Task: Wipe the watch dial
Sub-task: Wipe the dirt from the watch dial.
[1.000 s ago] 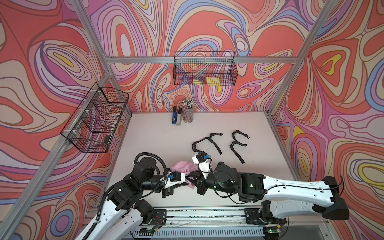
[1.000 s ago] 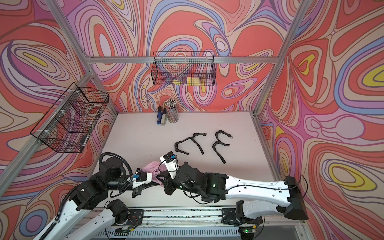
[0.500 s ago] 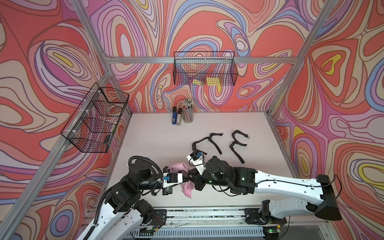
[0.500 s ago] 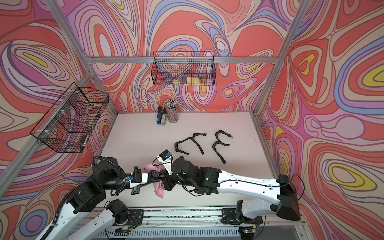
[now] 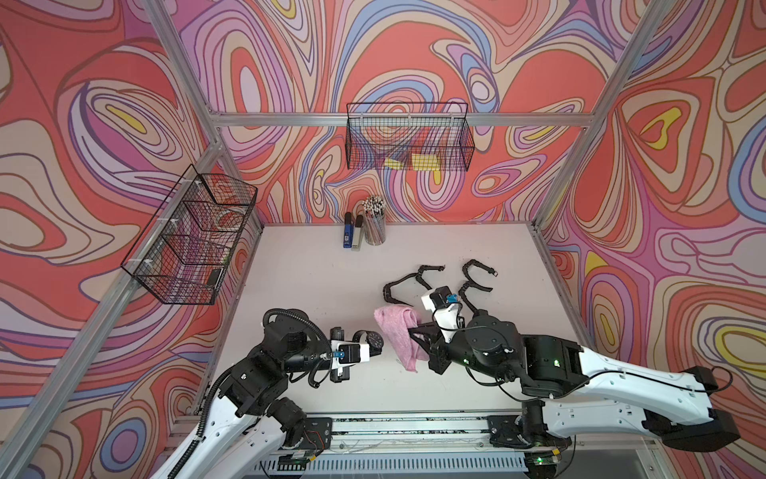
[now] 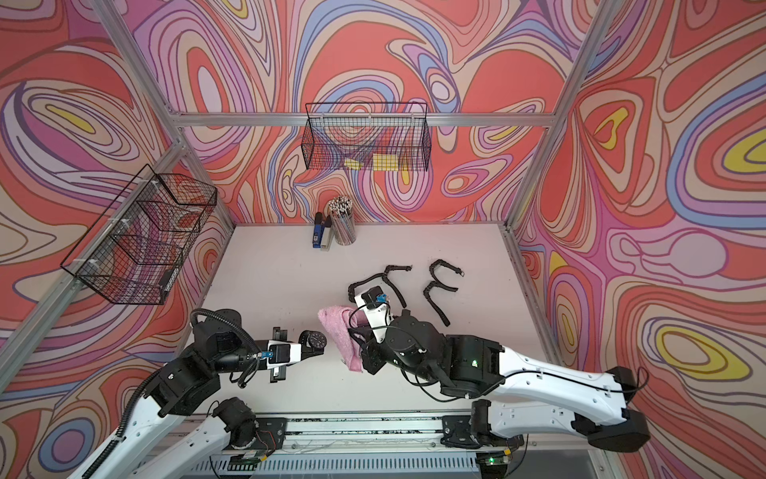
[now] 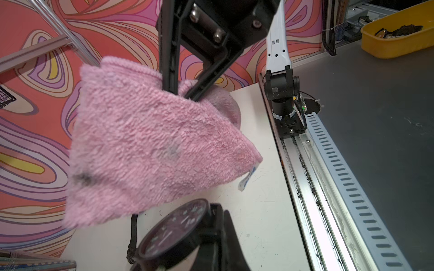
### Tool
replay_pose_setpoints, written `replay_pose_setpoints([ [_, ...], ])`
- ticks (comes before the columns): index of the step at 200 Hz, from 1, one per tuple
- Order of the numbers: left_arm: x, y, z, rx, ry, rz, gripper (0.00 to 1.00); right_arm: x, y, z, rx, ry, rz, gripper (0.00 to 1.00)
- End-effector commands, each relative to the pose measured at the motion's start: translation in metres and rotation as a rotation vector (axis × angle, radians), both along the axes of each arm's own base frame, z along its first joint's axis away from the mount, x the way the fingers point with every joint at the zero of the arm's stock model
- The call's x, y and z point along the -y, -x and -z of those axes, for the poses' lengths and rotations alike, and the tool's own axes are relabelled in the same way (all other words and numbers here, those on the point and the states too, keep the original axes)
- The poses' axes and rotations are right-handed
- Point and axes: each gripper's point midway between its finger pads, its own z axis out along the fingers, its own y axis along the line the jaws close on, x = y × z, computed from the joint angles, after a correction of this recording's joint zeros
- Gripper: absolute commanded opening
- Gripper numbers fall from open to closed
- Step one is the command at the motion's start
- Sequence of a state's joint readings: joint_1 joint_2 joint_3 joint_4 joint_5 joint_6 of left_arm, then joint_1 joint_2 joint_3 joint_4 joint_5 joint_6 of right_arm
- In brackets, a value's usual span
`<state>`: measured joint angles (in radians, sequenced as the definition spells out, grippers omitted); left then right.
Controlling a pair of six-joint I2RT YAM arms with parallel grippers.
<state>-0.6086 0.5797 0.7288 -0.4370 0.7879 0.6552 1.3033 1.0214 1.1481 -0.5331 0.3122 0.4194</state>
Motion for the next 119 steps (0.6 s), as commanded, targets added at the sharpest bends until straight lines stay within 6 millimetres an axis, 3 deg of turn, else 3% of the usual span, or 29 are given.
replay_pose_setpoints([
  [1, 0.003, -0.001, -0.002, 0.049, 0.009, 0.023, 0.00, -0.009, -0.004, -0.010, 0.059, 0.029, -0.015, 0.00],
  [32, 0.005, -0.001, -0.004, 0.061, 0.011, 0.040, 0.00, -0.045, 0.002, -0.007, 0.079, 0.031, -0.125, 0.00],
  [59, 0.005, 0.000, -0.007, 0.068, 0.014, 0.050, 0.00, -0.066, -0.001, 0.010, 0.053, 0.066, -0.173, 0.00],
  [90, 0.005, -0.005, -0.009, 0.094, 0.013, 0.028, 0.00, -0.086, 0.012, 0.021, -0.018, 0.033, -0.259, 0.00],
  [119, 0.004, -0.014, -0.013, 0.110, 0.010, -0.018, 0.00, -0.095, 0.037, 0.027, -0.070, 0.014, -0.326, 0.00],
])
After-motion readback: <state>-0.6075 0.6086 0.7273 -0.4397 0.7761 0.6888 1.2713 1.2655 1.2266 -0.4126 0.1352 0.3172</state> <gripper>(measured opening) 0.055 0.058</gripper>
